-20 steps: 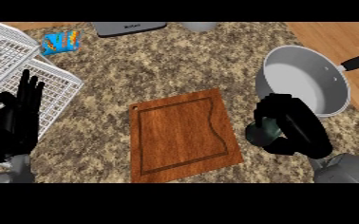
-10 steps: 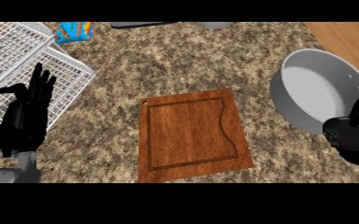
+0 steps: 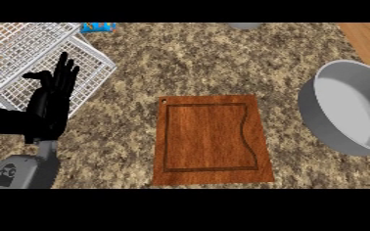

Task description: Pick the eggplant from the cutting board and place it in the pot

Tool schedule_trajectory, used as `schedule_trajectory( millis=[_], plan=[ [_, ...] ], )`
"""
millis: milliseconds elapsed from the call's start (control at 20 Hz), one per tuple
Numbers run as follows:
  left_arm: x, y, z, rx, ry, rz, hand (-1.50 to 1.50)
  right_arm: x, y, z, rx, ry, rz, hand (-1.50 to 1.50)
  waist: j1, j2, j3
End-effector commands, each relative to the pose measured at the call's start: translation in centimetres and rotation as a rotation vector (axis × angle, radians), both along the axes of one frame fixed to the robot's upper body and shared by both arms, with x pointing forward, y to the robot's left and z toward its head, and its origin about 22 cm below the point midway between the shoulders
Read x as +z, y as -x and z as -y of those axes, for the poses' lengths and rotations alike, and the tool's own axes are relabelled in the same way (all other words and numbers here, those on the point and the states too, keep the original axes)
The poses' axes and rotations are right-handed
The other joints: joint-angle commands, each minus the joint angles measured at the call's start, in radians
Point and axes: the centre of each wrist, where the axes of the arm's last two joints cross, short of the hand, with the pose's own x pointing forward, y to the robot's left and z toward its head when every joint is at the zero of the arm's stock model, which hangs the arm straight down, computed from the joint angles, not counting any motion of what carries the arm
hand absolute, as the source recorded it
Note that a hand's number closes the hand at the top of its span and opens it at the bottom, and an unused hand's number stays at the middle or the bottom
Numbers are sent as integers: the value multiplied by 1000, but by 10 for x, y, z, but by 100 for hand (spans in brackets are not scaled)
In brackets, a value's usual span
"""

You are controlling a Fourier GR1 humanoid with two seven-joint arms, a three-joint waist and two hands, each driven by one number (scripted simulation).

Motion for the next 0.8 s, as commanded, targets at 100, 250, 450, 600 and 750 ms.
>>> schedule_trajectory(
  millis=[100, 250, 450, 600, 750],
  plan=[
    [23, -28, 6, -26, -33, 44, 0, -7, 0, 66, -22, -39, -4, 150, 55, 7, 5],
    [18, -32, 13, -51, -19, 54, 0, -12, -17, 81, -20, -48, 4, 150, 68, 10, 5],
    [6, -25, 9, -43, -23, 48, 0, -38, -23, 95, -17, -25, -23, 150, 66, 8, 5],
    [32, -33, 12, -48, -21, 69, 0, -58, -48, 79, -36, 9, -48, 150, 77, 10, 5],
    [15, -27, 11, -61, -20, 65, 0, -54, -42, 103, -58, 69, -162, 150, 85, 12, 6]
  ],
)
